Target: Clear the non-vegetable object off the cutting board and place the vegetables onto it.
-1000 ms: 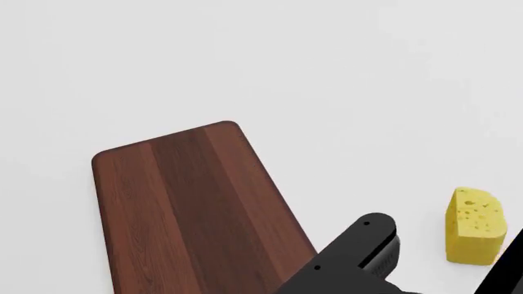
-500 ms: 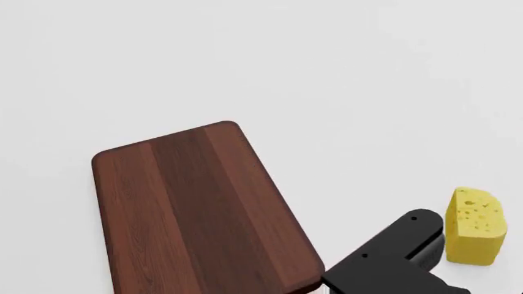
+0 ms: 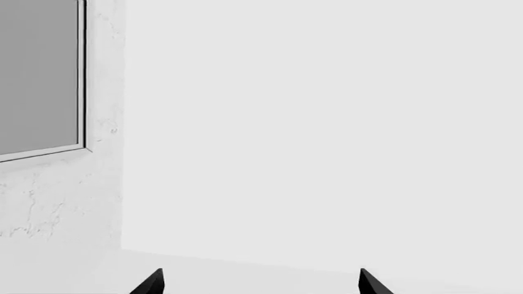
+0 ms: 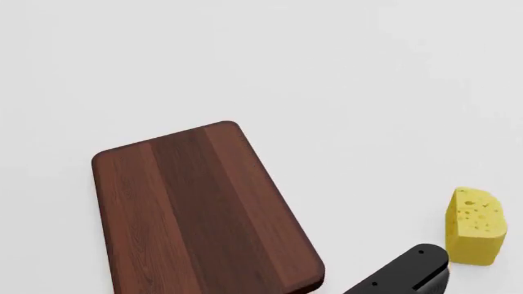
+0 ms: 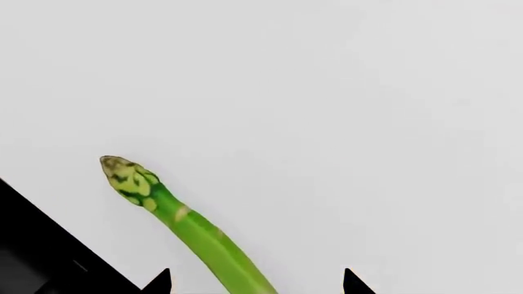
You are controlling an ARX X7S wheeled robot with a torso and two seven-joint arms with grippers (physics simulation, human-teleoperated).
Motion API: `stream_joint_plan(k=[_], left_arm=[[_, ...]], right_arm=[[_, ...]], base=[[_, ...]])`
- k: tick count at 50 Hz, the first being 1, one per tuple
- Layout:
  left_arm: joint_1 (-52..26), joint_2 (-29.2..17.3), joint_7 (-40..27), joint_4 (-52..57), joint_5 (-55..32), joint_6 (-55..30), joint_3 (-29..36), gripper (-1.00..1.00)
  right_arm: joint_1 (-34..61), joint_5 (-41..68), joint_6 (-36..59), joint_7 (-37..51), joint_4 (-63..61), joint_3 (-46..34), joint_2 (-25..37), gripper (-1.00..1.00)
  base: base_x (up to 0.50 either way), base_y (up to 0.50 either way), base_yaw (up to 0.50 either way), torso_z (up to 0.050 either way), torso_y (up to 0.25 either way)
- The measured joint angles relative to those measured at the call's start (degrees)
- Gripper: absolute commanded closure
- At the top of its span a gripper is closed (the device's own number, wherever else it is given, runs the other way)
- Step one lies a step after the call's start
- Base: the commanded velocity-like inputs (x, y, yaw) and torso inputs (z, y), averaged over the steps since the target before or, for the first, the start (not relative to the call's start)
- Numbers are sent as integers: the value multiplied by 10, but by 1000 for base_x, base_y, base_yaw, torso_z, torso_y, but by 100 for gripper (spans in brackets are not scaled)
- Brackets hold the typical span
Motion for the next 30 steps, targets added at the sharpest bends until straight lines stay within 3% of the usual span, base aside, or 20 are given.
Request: stream_joint_plan(k=[30], left_arm=[[4, -2, -2, -4, -3, 6, 0, -100]], right_arm=[[-60, -42, -18, -27, -18, 10, 31, -100]], base=[[1, 0, 1, -1, 0]])
